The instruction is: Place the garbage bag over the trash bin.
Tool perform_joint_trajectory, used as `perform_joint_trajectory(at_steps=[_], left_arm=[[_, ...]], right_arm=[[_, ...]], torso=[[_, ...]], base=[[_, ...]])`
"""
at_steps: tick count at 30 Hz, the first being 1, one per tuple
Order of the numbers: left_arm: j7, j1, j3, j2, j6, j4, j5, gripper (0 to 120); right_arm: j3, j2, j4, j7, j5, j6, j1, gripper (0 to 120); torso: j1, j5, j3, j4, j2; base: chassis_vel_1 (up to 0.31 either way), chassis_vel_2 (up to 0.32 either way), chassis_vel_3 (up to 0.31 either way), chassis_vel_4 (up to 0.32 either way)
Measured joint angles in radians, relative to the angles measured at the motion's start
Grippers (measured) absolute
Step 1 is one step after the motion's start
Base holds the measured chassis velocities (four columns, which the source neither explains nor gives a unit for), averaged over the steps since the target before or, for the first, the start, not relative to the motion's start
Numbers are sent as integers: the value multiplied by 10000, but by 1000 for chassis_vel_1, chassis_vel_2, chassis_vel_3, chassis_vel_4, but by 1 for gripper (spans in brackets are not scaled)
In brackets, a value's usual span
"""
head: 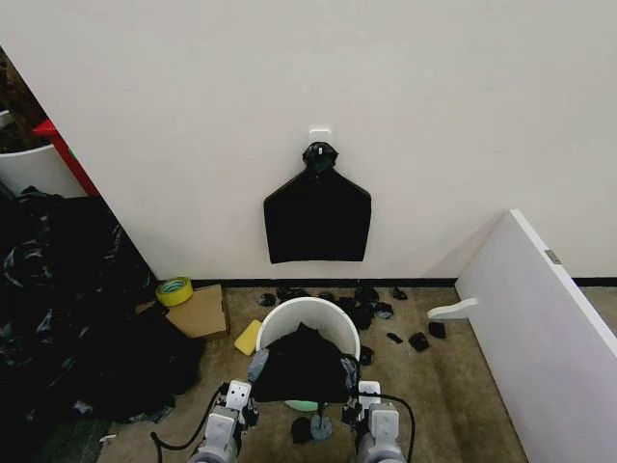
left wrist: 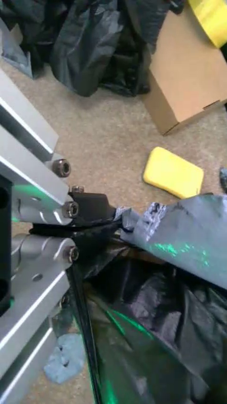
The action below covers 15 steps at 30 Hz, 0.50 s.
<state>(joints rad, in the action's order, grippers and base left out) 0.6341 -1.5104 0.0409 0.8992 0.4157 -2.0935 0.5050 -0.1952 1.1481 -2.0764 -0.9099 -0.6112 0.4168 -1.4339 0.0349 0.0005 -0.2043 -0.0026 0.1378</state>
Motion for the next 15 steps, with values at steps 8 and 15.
perform_joint_trajectory(at_steps=[8, 15], left_arm=[[5, 400, 132, 400, 4, 427, 15, 0], [122, 388, 151, 451, 190, 459, 169, 0]], right_arm=[[18, -138, 614, 769, 1701, 54, -53, 0], [149, -209, 505, 858, 1772, 163, -145, 0]], torso=[[0, 0, 0, -1, 0], [0, 0, 0, 0, 0]], base=[[0, 0, 0, 0], [0, 0, 0, 0]])
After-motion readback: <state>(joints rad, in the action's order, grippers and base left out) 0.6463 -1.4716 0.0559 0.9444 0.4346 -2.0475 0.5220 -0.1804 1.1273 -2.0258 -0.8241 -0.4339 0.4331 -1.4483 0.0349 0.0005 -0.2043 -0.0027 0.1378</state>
